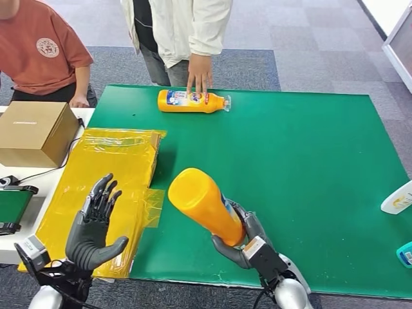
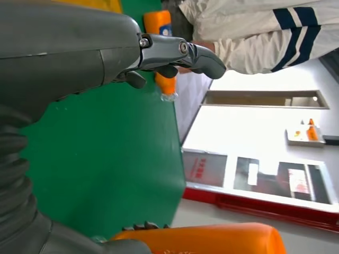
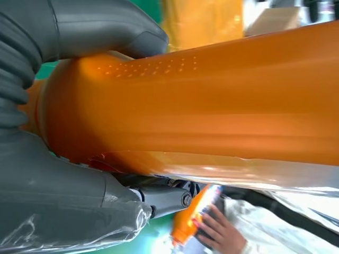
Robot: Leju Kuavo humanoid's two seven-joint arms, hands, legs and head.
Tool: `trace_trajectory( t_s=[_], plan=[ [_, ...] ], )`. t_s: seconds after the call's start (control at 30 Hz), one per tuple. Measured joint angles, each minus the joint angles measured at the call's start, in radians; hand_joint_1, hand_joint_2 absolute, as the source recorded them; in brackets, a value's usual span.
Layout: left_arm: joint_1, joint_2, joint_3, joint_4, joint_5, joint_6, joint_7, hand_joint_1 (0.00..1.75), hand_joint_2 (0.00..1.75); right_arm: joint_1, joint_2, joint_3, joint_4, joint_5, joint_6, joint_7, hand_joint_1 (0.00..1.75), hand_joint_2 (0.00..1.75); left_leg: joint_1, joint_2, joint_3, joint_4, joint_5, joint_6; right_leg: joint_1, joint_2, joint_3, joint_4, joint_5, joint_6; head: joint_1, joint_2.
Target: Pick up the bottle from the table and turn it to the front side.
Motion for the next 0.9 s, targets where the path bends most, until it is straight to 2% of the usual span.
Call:
trace_trajectory(
  t_s=[0.27,0.53,0.7,0.9],
  plan=[
    [-0.087,-0.033,-0.100,0.082,0.142,-0.075,0.050,0.00,1.75,-0.034,0.014,0.030,-0.015,0.017,-0.032,-0.010,1.75,1.75,0.000,0.000,0.000,0.000,0.000,0.001,0.000,0.000,0.000,0.000,0.001,0.001,0.000,0.000],
    [-0.186,-0.028,-0.204,0.190,0.183,-0.149,0.134,0.00,1.75,-0.103,0.027,0.132,0.047,0.193,-0.129,-0.004,1.75,1.75,0.000,0.000,-0.001,0.000,0.001,0.000,0.000,0.000,-0.001,0.000,0.001,0.001,0.000,0.000],
    [-0.245,-0.011,-0.254,0.255,0.167,-0.155,0.154,0.00,1.75,-0.155,0.041,0.193,0.119,0.300,-0.200,0.021,1.75,1.75,0.000,0.000,-0.001,0.000,0.001,0.000,0.000,0.000,-0.001,0.000,0.001,0.001,0.000,0.000],
    [-0.278,0.013,-0.268,0.298,0.146,-0.135,0.177,0.00,1.75,-0.204,0.044,0.265,0.200,0.465,-0.304,0.082,1.75,1.75,0.000,0.000,-0.002,0.000,0.001,0.000,0.000,0.000,-0.002,0.000,0.001,0.001,0.000,0.000]
  ],
)
